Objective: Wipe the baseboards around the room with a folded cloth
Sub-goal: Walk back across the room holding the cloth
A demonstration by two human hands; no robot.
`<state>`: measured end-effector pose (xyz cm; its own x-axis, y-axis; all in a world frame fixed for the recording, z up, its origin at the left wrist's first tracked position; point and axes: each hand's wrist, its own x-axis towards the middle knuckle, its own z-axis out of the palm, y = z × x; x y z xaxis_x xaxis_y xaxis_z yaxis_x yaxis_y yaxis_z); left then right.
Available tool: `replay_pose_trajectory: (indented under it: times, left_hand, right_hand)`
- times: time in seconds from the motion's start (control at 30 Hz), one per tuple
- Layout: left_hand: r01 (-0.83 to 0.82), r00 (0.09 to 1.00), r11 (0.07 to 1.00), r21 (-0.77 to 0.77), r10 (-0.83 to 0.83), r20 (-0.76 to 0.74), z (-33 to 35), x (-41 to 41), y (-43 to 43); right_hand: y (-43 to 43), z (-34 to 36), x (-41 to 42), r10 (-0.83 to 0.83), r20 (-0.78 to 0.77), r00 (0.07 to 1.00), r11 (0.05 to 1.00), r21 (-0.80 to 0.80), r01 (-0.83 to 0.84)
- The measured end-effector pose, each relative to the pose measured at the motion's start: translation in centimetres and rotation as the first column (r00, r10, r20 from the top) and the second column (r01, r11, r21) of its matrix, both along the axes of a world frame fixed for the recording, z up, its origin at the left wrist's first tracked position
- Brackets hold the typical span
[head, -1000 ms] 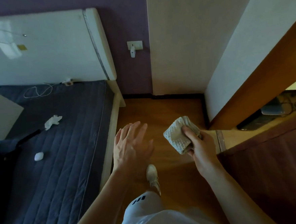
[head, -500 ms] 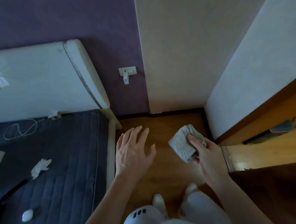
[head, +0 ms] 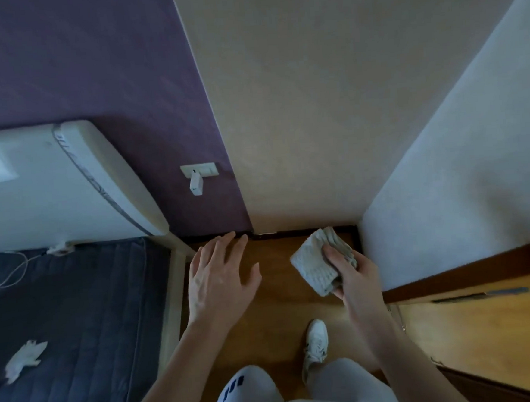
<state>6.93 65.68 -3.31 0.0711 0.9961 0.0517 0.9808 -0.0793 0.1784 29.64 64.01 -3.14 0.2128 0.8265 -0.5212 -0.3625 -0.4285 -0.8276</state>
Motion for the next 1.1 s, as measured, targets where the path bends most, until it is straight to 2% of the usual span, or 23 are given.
replay_pose_trajectory:
  times: [0.13,0.33,0.57,0.7,0.83,0.97,1.1]
  left_hand:
    - [-0.013,1.0,1.0,0.007,0.013,0.013,-0.4,1.4,3.5]
    - [0.002,0.994,1.0,-0.028,0.001,0.109,-2.3,1.8,7.3]
    - [0.208,0.97,0.976,-0.07,-0.197,0.142,-10.4,1.3,12.3]
    - [0.311,0.942,0.947,-0.077,-0.297,0.154,-19.0,1.5,14.9]
    - [0.432,0.898,0.898,-0.084,-0.419,0.137,-31.0,3.1,16.8]
    - [0.611,0.789,0.788,-0.072,-0.6,0.13,-44.4,5.3,18.6]
    - [0.753,0.655,0.652,-0.088,-0.729,0.199,-57.3,8.2,20.3]
  right_hand:
    - [4.3,-0.8,1.8,0.05,0.004,0.999,0.998,-0.026,-0.05]
    - [8.4,-3.1,2.5,0.063,0.005,0.998,0.997,-0.049,-0.062]
    - [11.5,-11.8,2.5,-0.017,-0.042,0.999,0.997,-0.077,0.014]
    - [13.1,-21.0,2.9,-0.03,0.016,0.999,0.993,-0.114,0.032]
    - [14.2,-33.9,4.3,-0.009,0.062,0.998,0.986,-0.163,0.019]
    - [15.0,-48.4,5.9,0.028,0.086,0.996,0.974,-0.227,-0.008]
    - [16.5,-61.5,7.6,0.074,0.075,0.994,0.966,-0.253,-0.053]
